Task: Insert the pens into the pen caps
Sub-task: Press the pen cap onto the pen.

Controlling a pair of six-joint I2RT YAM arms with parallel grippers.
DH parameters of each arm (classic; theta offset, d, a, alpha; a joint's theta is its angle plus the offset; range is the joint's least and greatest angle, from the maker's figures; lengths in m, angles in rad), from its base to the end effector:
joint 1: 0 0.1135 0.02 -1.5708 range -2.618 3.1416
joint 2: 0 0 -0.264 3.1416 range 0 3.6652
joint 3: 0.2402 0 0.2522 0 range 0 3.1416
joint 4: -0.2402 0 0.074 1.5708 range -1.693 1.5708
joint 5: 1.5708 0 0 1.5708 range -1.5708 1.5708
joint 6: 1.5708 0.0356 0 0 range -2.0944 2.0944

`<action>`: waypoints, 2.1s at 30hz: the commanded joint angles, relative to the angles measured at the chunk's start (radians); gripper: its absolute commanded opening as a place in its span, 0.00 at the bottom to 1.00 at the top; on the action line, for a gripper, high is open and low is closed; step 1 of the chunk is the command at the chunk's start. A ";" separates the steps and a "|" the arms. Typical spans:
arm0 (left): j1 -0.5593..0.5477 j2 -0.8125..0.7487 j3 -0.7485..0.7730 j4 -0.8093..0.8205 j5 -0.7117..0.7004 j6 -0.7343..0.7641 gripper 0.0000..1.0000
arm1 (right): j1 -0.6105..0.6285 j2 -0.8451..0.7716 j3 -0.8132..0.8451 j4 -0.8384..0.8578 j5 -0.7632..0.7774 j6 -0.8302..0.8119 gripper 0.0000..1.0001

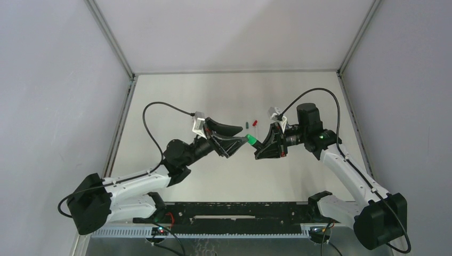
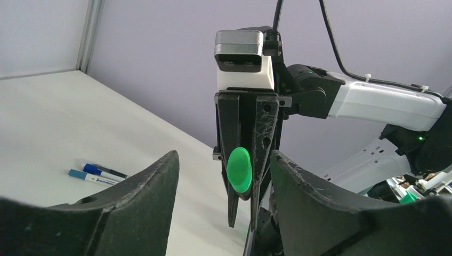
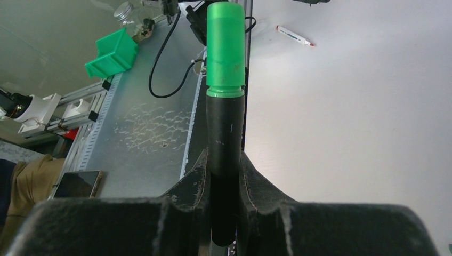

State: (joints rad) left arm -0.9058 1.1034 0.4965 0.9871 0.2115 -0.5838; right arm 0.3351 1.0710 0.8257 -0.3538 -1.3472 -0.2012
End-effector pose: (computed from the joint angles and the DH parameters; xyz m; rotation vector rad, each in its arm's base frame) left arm 0.1407 -0.1915 0.2991 0.4131 1.2616 -1.4149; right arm 0.1900 0.1029 0.2977 -1.2152 1.5433 1.5054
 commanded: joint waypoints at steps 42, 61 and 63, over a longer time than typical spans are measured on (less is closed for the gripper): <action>-0.056 0.081 0.121 0.048 -0.025 -0.065 0.30 | -0.011 0.000 0.032 0.038 0.017 0.030 0.00; -0.235 0.195 0.123 -0.092 -0.271 -0.171 0.00 | -0.007 -0.091 0.021 0.087 0.382 0.052 0.00; -0.256 0.258 0.118 -0.006 -0.184 -0.201 0.00 | -0.012 -0.099 0.021 0.097 0.382 0.073 0.00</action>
State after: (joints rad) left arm -1.0622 1.2449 0.5865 0.9771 -0.1223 -0.6872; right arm 0.3286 0.9916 0.8253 -0.3622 -1.1210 -0.1825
